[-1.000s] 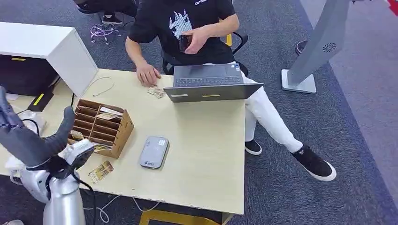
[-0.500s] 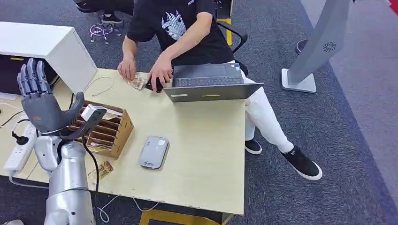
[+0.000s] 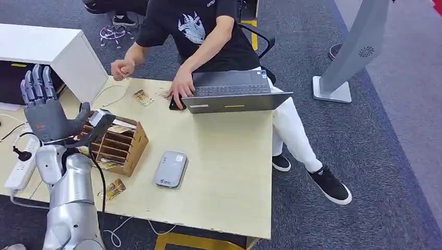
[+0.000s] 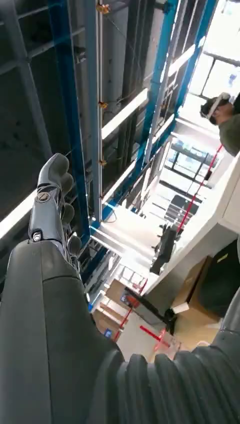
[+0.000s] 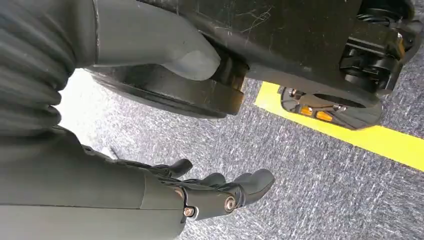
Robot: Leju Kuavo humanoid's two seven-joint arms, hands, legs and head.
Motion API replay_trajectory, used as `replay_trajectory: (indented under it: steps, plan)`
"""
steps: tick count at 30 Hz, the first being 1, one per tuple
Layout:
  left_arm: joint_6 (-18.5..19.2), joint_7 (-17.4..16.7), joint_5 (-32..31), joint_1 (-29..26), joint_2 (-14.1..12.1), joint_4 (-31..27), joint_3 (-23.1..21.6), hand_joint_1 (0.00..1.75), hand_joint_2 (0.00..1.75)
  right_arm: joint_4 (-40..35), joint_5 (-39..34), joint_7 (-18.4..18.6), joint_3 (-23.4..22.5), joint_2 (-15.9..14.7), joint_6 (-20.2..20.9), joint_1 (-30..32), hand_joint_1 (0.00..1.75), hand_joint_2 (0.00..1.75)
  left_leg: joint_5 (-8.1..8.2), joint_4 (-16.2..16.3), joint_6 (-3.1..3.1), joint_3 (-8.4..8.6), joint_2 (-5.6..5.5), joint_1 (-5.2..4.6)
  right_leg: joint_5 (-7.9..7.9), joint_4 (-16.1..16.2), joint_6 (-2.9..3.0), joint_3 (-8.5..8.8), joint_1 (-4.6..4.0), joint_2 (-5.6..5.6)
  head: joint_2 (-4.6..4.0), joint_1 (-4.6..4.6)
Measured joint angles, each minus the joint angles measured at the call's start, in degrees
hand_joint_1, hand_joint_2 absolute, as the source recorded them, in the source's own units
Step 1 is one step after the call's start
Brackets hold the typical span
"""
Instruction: Pass the card to the sensor for recognition and then transmit it.
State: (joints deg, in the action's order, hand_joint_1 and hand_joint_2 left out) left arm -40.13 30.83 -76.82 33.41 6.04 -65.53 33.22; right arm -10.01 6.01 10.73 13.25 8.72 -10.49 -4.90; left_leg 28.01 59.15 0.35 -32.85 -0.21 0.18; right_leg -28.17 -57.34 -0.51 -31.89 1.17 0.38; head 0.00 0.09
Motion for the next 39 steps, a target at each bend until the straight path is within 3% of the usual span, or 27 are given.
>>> replay_trajectory:
  steps: [6, 9, 21, 26, 27, 39]
  plan:
    - [0.0, -9.0, -3.4, 2.2, -3.0, 3.7, -1.1, 0.0, 1.75, 0.0, 0.7, 0.1, 0.0, -0.2, 0.1, -0.1, 0.0, 1.75, -0.01, 0.0, -0.01, 0.01, 0.0, 0.01, 0.01, 0.0, 0.01, -0.02, -0.01, 0.0, 0.0, 0.0]
    - [0.0, -11.7, -3.4, 3.5, -4.6, 5.8, -2.4, 0.0, 1.75, -0.1, 0.7, 0.1, 0.0, -0.2, 0.2, -0.1, 0.0, 1.75, -0.01, 0.0, -0.01, 0.0, 0.01, 0.01, 0.01, 0.0, 0.01, -0.02, -0.01, 0.01, 0.0, -0.02]
    - [0.0, -13.2, -2.7, 5.6, -6.8, 10.3, -5.8, 0.0, 1.75, -0.1, 0.8, 0.2, 0.0, -0.3, 0.2, -0.2, 0.0, 1.75, -0.01, 0.0, 0.0, -0.03, 0.0, 0.0, 0.01, 0.0, 0.01, -0.03, 0.0, 0.01, -0.02, 0.0]
    - [-0.1, -11.5, -2.1, 5.6, -6.9, 9.6, -6.7, 0.0, 1.75, -0.1, 0.9, 0.0, 0.0, -0.3, 0.2, -0.2, 0.0, 1.75, -0.01, 0.0, -0.01, -0.03, 0.01, 0.0, 0.01, 0.0, 0.01, -0.03, 0.0, 0.02, 0.0, 0.0]
    - [-0.1, -11.5, -2.1, 5.6, -6.9, 9.4, -6.7, 1.75, 1.75, -0.1, 0.9, 0.0, 0.0, -0.3, 0.2, -0.2, 0.0, 1.75, -0.01, 0.0, -0.01, -0.03, 0.02, 0.0, 0.01, 0.0, 0.01, -0.04, 0.0, 0.02, 0.0, -0.02]
    - [-0.1, -9.9, -1.1, 5.5, -7.0, 9.2, -6.7, 1.75, 1.75, -0.1, 1.0, 0.0, 0.0, -0.3, 0.1, -0.2, 0.0, 1.75, 0.0, 0.0, -0.01, -0.07, 0.02, 0.0, 0.01, 0.0, 0.01, -0.07, 0.0, 0.04, 0.0, 0.0]
